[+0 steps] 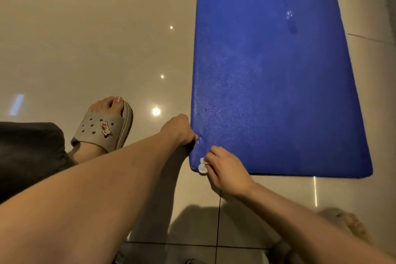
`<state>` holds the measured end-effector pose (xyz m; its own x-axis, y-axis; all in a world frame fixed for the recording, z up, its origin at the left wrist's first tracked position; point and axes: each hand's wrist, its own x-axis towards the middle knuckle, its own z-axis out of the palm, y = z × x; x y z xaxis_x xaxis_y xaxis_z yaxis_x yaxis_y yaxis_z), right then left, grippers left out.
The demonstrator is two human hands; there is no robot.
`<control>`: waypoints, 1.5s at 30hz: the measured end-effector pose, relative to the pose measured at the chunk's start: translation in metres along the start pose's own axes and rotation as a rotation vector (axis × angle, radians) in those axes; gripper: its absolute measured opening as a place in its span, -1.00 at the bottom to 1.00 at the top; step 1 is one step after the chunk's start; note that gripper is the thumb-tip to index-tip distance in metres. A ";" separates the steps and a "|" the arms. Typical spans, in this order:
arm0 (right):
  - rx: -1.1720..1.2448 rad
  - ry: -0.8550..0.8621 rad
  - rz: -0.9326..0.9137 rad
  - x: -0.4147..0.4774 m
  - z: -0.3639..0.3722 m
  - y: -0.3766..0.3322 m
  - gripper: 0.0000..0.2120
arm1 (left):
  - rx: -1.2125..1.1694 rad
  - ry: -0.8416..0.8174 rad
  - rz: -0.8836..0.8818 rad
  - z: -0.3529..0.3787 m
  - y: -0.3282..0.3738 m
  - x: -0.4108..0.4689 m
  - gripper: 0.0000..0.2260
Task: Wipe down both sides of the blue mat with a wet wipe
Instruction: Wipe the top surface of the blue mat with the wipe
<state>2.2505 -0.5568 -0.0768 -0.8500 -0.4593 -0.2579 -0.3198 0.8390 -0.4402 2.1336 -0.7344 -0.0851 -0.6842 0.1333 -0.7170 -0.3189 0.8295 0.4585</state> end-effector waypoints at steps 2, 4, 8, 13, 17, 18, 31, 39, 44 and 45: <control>-0.088 -0.032 -0.110 0.015 -0.008 0.011 -0.95 | -0.019 0.001 -0.009 0.001 0.000 -0.001 -0.73; -0.095 0.018 -0.053 0.049 -0.015 0.023 -0.95 | -0.060 0.007 -0.026 0.003 -0.003 0.001 -0.71; -0.028 0.200 0.185 0.128 -0.037 0.049 -0.90 | -0.206 0.010 -0.044 0.010 -0.012 0.000 -0.76; 0.011 0.279 0.266 0.134 -0.035 0.042 -0.89 | -0.464 0.046 -0.109 0.016 -0.019 -0.008 -0.82; 0.031 0.117 0.011 0.045 -0.008 0.015 -0.83 | -0.795 0.097 -0.173 0.020 -0.012 -0.024 -0.88; 0.024 0.046 -0.053 0.026 -0.004 0.012 -0.85 | -0.860 0.108 -0.191 0.021 -0.010 -0.027 -0.86; 0.031 0.252 0.171 0.161 -0.039 0.032 -0.85 | -1.075 -0.105 -0.372 0.007 -0.016 -0.033 -0.58; -0.013 0.006 -0.169 0.055 -0.008 0.013 -0.91 | -1.103 -0.063 -0.433 -0.004 -0.016 -0.027 -0.56; -0.075 0.164 0.009 0.142 -0.032 0.015 -0.85 | -1.163 -0.025 -0.370 -0.014 -0.017 -0.026 -0.71; -0.077 0.181 0.049 0.155 -0.035 0.015 -0.85 | -1.170 -0.025 -0.349 -0.016 -0.017 -0.025 -0.71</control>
<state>2.0989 -0.6052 -0.0938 -0.9245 -0.3634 -0.1155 -0.3014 0.8820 -0.3623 2.1457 -0.7610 -0.0663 -0.4349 0.0217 -0.9002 -0.8898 -0.1642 0.4259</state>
